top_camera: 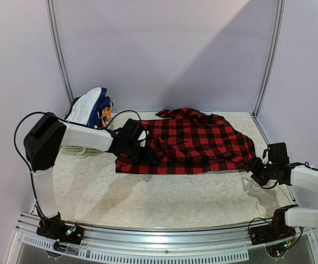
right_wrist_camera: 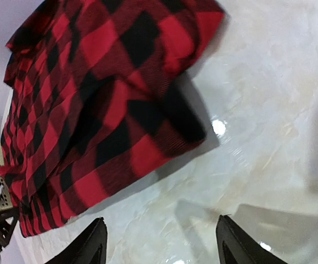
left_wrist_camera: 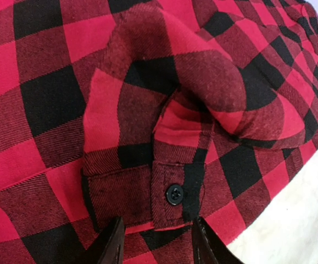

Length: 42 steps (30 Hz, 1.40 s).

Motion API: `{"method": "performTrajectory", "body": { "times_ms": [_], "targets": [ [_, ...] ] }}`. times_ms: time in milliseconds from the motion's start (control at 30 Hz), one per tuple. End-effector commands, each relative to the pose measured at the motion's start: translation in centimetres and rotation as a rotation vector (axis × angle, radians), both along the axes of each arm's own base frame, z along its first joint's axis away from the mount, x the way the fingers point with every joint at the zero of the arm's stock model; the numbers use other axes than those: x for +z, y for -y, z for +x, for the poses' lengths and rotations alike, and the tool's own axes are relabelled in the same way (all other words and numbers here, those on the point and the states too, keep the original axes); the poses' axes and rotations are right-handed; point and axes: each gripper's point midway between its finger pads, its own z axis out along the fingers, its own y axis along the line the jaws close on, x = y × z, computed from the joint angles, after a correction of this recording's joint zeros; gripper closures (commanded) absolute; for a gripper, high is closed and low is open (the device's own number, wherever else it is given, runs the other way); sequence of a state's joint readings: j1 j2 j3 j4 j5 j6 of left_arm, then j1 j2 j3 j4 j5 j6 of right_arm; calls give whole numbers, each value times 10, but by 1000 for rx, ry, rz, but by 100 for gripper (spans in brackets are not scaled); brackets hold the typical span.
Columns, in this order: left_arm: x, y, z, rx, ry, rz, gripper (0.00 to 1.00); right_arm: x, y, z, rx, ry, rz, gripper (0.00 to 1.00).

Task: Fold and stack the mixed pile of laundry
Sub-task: Adjust the flattened shirt at the center of the board.

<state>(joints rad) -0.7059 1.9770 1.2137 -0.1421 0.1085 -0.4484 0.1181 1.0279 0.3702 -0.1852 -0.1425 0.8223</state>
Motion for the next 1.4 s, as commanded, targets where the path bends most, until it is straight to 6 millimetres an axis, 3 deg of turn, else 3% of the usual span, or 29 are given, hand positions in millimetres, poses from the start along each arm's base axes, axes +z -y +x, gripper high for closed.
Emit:
{"method": "performTrajectory", "body": {
  "times_ms": [0, 133, 400, 500, 667, 967, 1200, 1367],
  "targets": [
    [5, 9, 2, -24, 8, -22, 57, 1, -2, 28, -8, 78, 149, 33],
    [6, 11, 2, -28, 4, -32, 57, -10, -4, 38, -1, 64, 179, 39],
    [10, 15, 5, -32, 8, -45, 60, -24, 24, 51, -86, 57, 164, 56],
    [8, 18, 6, -38, 3, -49, 61, -25, 27, 56, -89, 61, 157, 76],
    [4, 23, 10, -34, -15, -51, 61, -21, 31, 66, -84, 66, 129, 99],
    [8, -13, -7, 52, -2, 172, 47, -13, 61, 68, -157, 45, -49, 100],
    [-5, 4, -11, 21, -30, 108, 47, -16, 62, 69, -146, 38, -60, 100],
    [-7, 20, -10, -8, -34, 73, 52, -17, 61, 68, -140, 36, -63, 100]
  ]
}}
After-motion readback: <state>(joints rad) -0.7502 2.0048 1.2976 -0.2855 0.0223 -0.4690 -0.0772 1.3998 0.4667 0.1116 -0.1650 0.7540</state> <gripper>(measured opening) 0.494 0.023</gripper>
